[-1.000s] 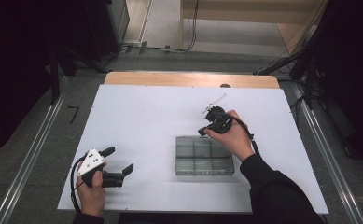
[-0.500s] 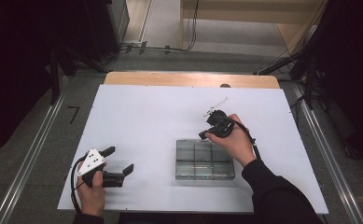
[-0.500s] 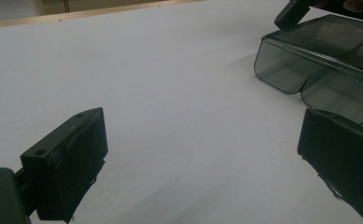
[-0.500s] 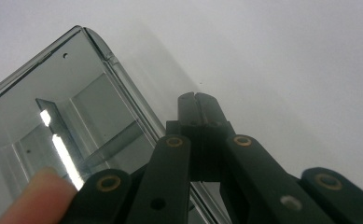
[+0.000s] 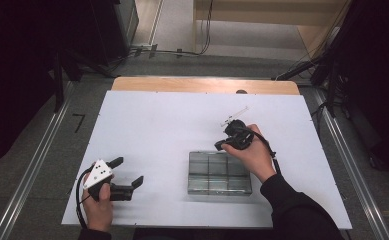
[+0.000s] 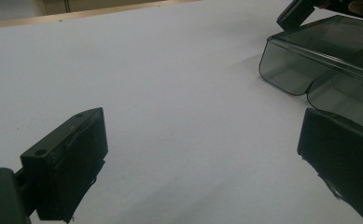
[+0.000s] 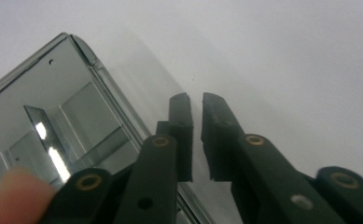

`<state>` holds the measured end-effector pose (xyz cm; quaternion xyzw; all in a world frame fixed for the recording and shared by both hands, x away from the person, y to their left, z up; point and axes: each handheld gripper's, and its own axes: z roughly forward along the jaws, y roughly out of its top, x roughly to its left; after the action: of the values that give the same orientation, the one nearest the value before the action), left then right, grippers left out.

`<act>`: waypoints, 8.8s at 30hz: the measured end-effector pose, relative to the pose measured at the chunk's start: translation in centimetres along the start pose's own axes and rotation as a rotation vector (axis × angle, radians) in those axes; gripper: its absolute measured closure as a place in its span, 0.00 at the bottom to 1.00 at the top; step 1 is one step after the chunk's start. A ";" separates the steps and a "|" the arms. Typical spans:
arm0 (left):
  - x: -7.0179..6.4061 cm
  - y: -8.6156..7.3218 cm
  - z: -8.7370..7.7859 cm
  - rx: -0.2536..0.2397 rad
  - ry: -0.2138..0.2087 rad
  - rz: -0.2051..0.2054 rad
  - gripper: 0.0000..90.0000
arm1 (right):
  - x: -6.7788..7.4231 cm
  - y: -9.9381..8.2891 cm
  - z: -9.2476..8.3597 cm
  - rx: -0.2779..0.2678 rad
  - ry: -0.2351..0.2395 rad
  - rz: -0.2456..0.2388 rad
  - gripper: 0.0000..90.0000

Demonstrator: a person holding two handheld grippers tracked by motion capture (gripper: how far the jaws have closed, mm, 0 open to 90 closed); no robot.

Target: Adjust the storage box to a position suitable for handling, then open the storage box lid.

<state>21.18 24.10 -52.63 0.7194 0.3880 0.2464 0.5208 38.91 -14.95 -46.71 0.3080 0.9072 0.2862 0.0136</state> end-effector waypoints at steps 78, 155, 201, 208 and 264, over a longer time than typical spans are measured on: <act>-6.4 5.3 5.2 0.112 -0.307 -0.001 0.26 | 3.2 -17.2 -8.8 -0.488 0.066 -0.047 0.65; -8.6 3.5 6.7 0.161 -0.492 0.014 0.88 | 4.1 -18.0 -7.5 -0.380 0.085 -0.106 0.98; -7.4 7.9 11.4 0.067 -0.317 -0.047 0.30 | 3.2 -14.3 -10.3 -0.517 -0.014 -0.039 0.98; -7.5 7.8 11.4 0.079 -0.284 -0.042 0.47 | 3.1 -14.4 -10.3 -0.525 -0.012 -0.035 0.98; -6.5 7.9 11.9 0.024 -0.273 -0.069 0.66 | 0.4 -12.9 -6.9 -0.590 -0.100 -0.068 0.74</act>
<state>28.82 10.88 -48.90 0.7387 0.3408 0.1235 0.5683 30.12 -26.59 -47.63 0.2737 0.7929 0.5213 0.1569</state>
